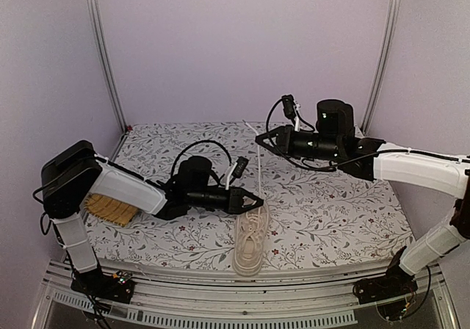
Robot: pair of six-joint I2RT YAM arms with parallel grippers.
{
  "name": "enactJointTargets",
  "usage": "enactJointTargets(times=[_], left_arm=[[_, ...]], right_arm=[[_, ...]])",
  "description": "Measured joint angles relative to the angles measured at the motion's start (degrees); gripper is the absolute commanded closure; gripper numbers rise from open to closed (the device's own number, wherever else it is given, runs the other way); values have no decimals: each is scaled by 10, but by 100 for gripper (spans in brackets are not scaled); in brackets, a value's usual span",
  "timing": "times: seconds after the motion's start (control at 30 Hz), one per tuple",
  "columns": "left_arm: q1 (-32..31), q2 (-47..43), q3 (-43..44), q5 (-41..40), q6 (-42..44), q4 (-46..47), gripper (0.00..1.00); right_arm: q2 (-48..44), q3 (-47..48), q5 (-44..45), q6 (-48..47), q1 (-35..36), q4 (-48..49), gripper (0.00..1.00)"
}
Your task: Tie the shoes
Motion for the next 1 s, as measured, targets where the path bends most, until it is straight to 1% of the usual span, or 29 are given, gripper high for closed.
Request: enactJointTargets(times=[0.03,0.17,0.4,0.57,0.6,0.7,0.73,0.77,0.8,0.87,0.93,1.0], left_arm=[[0,0,0,0,0,0,89],[0,0,1,0,3,0,100],[0,0,-4,-1,6,10,100],[0,-7,-36,-11,4,31,100],[0,-10,-43,-13,3,34,100],[0,-22,-63,-19,-3,44,100],[0,-25,-70,-21,-5,46,100],[0,-28,-78,-24,-8,48,100],[0,-30,-82,-27,-9,49,100],[0,-33,-88,-32,-12,53,100],[0,-36,-91,-37,-17,58,100],[0,-38,-94,-43,-21,66,100]], right_arm=[[3,2,-1,0,0,0,98],[18,7,-5,0,3,2,98],[58,23,-6,0,14,2,98],[119,66,1,-7,26,-10,97],[138,81,1,-9,30,-14,92],[185,114,3,-11,37,-28,52],[196,122,7,-16,37,-32,41],[204,128,10,-23,37,-38,34],[206,128,12,-23,36,-42,29],[205,128,18,-35,34,-52,21],[200,128,21,-49,28,-59,18],[184,118,21,-61,15,-66,18]])
